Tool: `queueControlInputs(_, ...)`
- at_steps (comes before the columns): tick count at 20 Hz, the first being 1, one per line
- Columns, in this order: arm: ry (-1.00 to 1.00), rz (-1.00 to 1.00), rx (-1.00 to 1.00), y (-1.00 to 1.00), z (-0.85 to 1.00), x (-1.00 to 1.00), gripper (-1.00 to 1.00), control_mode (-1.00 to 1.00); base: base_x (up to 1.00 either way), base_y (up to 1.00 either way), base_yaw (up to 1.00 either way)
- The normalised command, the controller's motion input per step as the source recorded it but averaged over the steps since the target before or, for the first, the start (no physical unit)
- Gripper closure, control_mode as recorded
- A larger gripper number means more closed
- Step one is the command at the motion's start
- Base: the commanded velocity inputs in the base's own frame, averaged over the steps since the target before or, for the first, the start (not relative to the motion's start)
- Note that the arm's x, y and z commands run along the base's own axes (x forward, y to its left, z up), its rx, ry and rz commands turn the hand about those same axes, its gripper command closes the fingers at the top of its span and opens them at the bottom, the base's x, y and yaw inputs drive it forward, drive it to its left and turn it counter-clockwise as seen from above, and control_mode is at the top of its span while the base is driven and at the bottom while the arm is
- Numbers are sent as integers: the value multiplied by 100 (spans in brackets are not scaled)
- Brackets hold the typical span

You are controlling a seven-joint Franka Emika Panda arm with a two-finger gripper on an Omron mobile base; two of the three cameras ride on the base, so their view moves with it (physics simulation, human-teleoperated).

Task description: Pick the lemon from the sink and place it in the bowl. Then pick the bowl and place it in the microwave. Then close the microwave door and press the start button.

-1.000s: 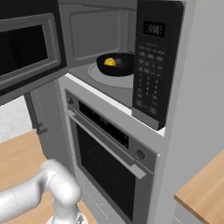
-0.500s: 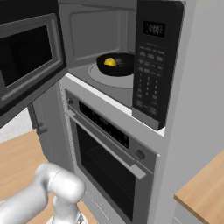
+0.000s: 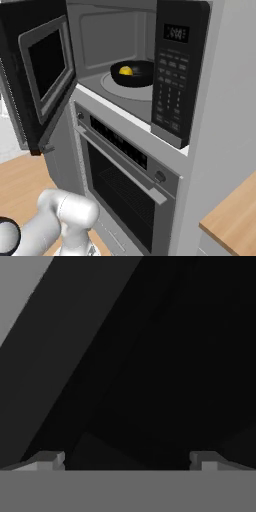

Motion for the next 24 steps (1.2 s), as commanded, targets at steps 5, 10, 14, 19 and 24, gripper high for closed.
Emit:
queueControlInputs(5, 0, 9, 14, -82, 2, 6, -100, -100, 0, 0, 0)
queueControlInputs(10, -3, 20, 21, -72, 0, 52, -100, -100, 0, 0, 0)
queueControlInputs(14, -1, 22, 21, -73, 0, 44, -100, -100, 0, 0, 0)
queueControlInputs(19, 0, 22, 19, -64, 0, 49, -100, -100, 0, 0, 0)
queueControlInputs(24, 0, 18, 13, -53, 0, 50, -100, -100, 0, 0, 0)
